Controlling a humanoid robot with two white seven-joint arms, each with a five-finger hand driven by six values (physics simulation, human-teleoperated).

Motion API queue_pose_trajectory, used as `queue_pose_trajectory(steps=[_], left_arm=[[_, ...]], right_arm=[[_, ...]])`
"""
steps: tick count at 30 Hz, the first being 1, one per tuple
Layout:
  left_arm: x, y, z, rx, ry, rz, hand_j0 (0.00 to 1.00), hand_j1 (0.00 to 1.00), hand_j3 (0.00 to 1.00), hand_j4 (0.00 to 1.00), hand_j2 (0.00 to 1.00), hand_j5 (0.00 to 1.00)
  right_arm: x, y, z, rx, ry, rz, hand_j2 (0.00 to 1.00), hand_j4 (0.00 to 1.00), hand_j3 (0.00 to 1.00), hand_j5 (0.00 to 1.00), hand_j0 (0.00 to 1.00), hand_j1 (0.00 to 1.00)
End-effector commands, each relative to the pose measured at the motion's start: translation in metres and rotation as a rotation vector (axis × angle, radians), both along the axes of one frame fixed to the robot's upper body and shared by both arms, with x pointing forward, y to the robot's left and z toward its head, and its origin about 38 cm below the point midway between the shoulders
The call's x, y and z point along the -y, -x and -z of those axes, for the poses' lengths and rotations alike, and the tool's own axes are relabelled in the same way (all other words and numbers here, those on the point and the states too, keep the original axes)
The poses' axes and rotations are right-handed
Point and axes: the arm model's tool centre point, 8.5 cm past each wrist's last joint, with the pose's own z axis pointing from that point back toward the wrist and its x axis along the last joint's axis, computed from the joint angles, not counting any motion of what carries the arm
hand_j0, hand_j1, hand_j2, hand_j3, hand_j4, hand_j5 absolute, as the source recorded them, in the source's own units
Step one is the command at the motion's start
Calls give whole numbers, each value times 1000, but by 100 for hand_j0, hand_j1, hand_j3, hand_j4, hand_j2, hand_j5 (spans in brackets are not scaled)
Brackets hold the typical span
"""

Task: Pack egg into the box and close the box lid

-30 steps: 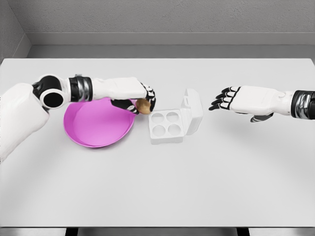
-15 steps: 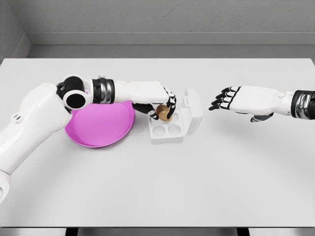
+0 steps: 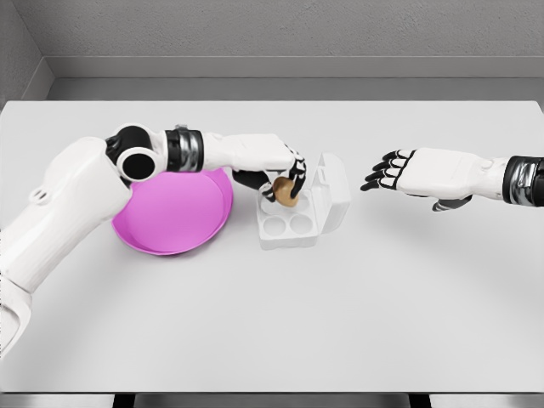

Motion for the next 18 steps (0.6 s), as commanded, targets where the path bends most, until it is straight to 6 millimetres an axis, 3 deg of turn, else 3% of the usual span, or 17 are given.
queue_pose_trajectory(steps=[1, 3, 14, 18], left_arm=[[-1, -7, 5, -29, 11, -33, 34, 34, 34, 34, 34, 34], [-6, -14, 6, -38, 16, -62, 34, 34, 34, 34, 34, 34], [10, -10, 7, -43, 25, -35, 34, 34, 34, 34, 34, 34], [10, -10, 8, -44, 24, -35, 39, 39, 39, 39, 39, 39]], right_arm=[[0, 0, 0, -1, -4, 3, 100, 100, 100, 100, 100, 100], [0, 0, 0, -1, -4, 3, 100, 100, 100, 100, 100, 100], [1, 0, -1, -1, -3, 4, 100, 100, 100, 100, 100, 100], [0, 0, 0, -1, -4, 3, 100, 100, 100, 100, 100, 100]])
